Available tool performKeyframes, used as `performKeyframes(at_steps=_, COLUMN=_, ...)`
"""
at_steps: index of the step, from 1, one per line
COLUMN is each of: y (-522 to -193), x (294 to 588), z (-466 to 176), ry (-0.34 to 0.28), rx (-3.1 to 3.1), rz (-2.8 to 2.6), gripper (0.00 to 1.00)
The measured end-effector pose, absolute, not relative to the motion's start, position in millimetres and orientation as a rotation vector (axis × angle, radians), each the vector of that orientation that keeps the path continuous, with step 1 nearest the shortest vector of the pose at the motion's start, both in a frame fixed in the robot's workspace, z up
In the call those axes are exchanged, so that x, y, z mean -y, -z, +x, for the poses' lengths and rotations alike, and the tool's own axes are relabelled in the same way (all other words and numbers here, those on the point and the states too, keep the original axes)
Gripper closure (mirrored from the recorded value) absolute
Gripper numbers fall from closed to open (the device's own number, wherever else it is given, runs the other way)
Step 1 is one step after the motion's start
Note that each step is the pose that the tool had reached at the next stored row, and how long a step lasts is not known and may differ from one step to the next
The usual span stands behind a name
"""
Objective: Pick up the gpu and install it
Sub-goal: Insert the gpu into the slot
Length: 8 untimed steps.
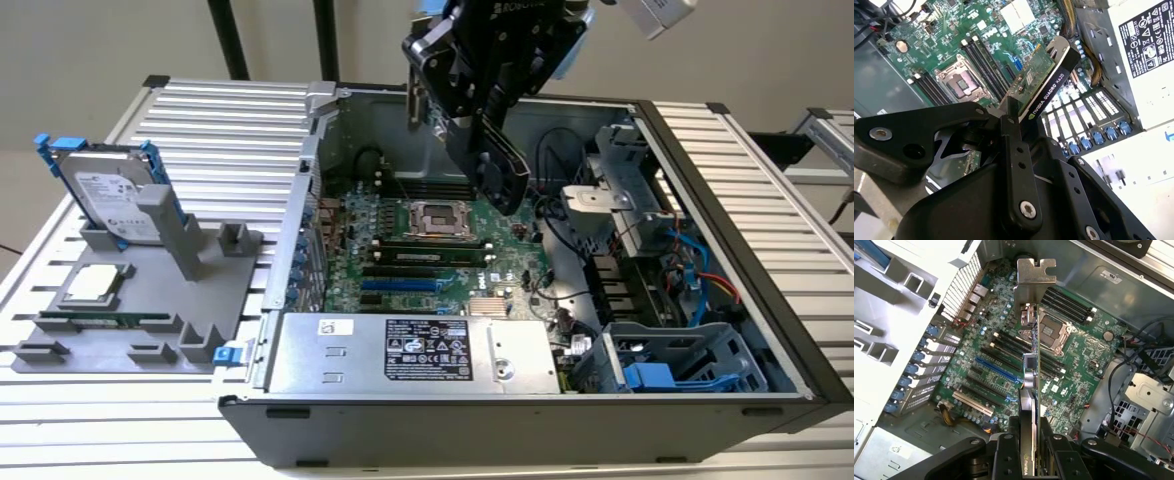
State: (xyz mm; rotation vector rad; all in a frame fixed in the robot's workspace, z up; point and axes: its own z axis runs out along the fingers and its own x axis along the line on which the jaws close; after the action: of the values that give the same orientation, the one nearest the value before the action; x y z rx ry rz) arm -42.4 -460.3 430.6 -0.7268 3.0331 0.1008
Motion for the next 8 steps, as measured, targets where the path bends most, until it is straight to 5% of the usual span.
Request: performKeyframes(at_steps=8, y=-430.6, x=460.2, z=-42.6, ry=-0.101, rx=-3.020, rz=-0.786, gripper=1.00)
